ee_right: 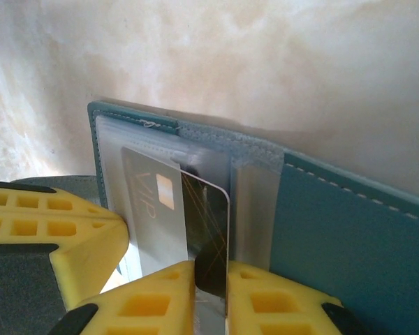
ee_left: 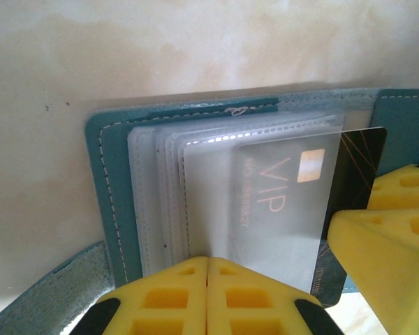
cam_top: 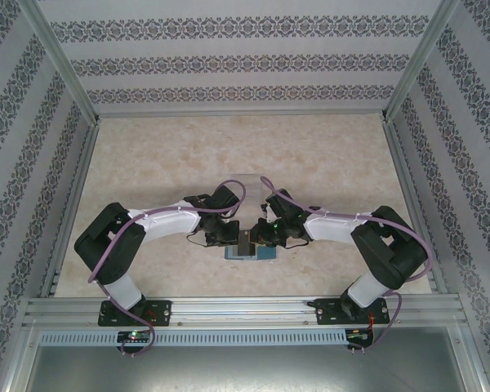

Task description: Take the credit cards out of the card holder

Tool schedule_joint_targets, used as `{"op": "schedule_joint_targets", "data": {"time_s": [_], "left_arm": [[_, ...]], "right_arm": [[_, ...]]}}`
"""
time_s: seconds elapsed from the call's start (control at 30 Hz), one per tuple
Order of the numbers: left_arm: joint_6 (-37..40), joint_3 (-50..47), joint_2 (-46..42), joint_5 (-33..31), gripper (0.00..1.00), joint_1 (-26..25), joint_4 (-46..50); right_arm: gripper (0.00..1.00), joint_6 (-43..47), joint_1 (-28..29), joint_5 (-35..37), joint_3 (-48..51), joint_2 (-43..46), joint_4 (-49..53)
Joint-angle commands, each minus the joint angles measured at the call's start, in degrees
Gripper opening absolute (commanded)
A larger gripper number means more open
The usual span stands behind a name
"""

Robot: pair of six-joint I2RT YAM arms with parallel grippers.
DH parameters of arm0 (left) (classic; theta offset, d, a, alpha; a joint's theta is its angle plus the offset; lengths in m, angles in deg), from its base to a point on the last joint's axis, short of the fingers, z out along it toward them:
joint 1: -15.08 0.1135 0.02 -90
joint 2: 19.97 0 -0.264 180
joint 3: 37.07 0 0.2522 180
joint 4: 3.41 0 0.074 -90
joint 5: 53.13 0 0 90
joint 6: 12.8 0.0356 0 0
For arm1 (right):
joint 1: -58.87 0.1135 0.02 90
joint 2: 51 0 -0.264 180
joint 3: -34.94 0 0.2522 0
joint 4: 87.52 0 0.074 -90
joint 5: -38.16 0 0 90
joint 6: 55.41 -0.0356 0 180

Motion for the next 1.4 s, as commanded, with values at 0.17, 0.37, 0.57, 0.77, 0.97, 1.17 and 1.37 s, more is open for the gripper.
{"op": "schedule_joint_targets", "data": {"time_s": [0.17,0.37,0.57,0.77,0.97,1.17,1.37], "left_arm": [[0.35,-2.59,2.44,-1.83,0.09,-1.2,1.0],[0.39,-2.66,2.36,-1.72,0.09,-1.2,0.99],[0.3,-2.91,1.41,-2.0,0.09,-1.2,1.26],[-0.12,-3.6,0.88,-1.6,0.09,-1.29,0.82],[-0.6,-3.88,-0.34,-1.56,0.09,-1.37,0.95],[-1.23,-3.93,-1.1,-1.41,0.09,-1.77,1.09],[-1.79,-3.85,-1.74,-0.12,0.1,-2.35,0.89]], "right_arm": [[0.16,1.74,-1.0,1.96,1.27,3.74,3.66],[0.15,3.69,-2.35,4.09,1.1,6.44,9.52],[0.15,5.35,-3.44,5.82,1.19,8.96,14.22],[0.15,6.48,-3.68,6.26,0.76,9.42,15.78],[0.16,7.19,-3.84,6.69,-0.55,8.93,16.64],[0.16,7.56,-4.04,5.67,-1.26,7.86,15.61],[0.16,7.57,-3.94,3.71,-2.82,5.71,13.48]]}}
